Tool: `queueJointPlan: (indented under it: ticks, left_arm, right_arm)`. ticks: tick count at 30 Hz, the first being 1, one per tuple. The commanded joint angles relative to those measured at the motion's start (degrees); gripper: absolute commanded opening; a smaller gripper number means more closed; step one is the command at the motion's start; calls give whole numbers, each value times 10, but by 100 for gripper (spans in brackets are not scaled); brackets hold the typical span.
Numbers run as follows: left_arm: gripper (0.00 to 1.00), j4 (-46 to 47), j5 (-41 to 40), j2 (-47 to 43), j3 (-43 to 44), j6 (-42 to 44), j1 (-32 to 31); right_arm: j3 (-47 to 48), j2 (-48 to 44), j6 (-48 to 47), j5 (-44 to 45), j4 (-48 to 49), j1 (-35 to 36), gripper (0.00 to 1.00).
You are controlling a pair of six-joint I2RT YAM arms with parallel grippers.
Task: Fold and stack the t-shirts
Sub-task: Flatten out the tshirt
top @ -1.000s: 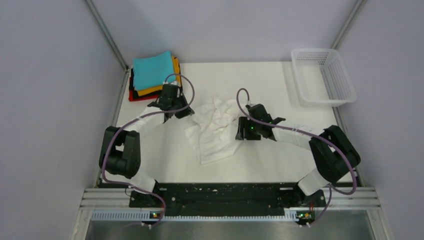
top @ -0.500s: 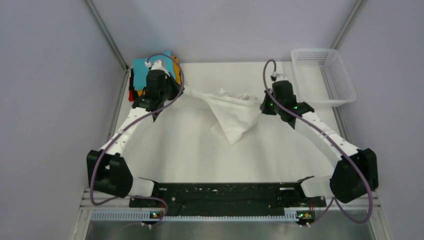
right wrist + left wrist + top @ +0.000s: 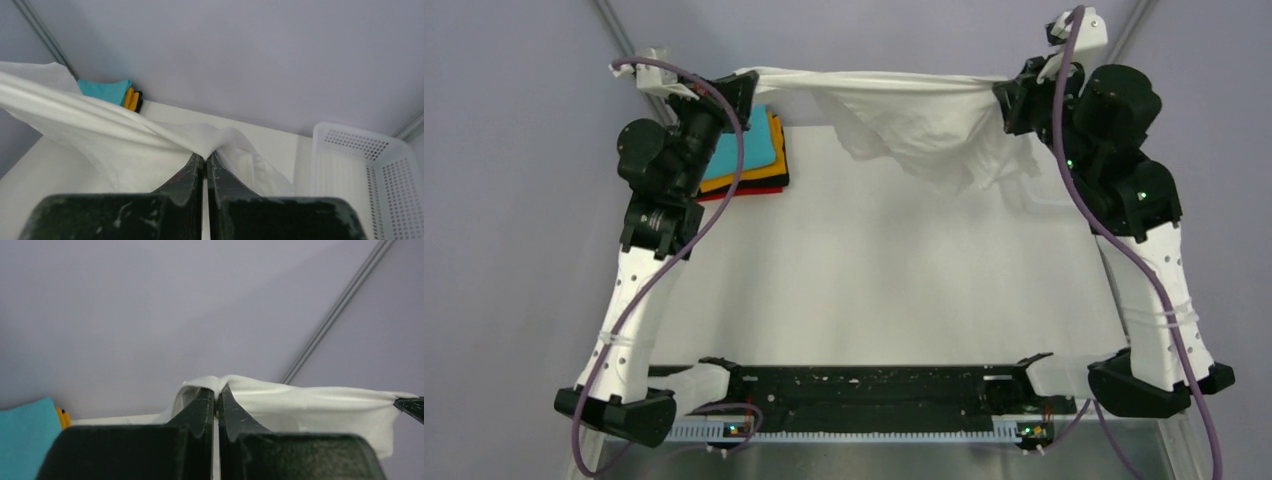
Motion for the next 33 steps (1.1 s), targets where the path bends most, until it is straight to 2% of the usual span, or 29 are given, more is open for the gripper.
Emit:
queueJointPlan:
  ticks: [1, 6, 10, 14, 18, 19, 20, 22, 23, 25, 26, 27, 28, 33]
  left_arm:
    - [0, 30, -20, -39, 25, 49, 10]
    - [0, 30, 6, -89, -21, 53, 10]
    - [0, 17, 2, -87, -65, 39, 9]
    - [0, -49, -80, -40, -121, 22, 10]
    - [0, -122, -155, 50, -171, -12, 19]
    - [0, -137, -159, 74, -181, -32, 26]
    - [0, -146, -155, 99, -191, -46, 34]
    - [0, -161, -130, 141, -205, -66, 47]
    - [0, -168, -113, 157, -207, -69, 51]
    - [0, -192, -97, 180, -203, -72, 53]
    - [0, -193, -94, 185, -205, -75, 53]
    - [0, -189, -90, 188, -211, -77, 53]
    - [0, -182, -86, 188, -219, -77, 53]
    - [0, -174, -71, 188, -247, -85, 53]
  right_arm:
    - [74, -12, -55, -6, -88, -6, 0]
    - [65, -52, -60, -77, -130, -6, 0]
    - [27, -50, -51, -66, -143, -6, 0]
    - [-19, 14, -44, -25, -157, -6, 0]
    - [-45, 147, -43, -67, -152, -11, 1]
    - [-36, 193, -40, -79, -151, -13, 6]
    - [-21, 244, -35, -83, -153, -14, 17]
    - [21, 332, -26, -77, -156, -13, 48]
    - [38, 365, -24, -69, -158, -13, 57]
    - [45, 389, -3, -51, -152, -9, 69]
    - [24, 380, 1, -50, -135, -4, 79]
    - [-31, 357, 3, -52, -108, 4, 94]
    - [-79, 329, 4, -59, -75, 11, 98]
    - [-331, 163, 34, -121, 43, 65, 99]
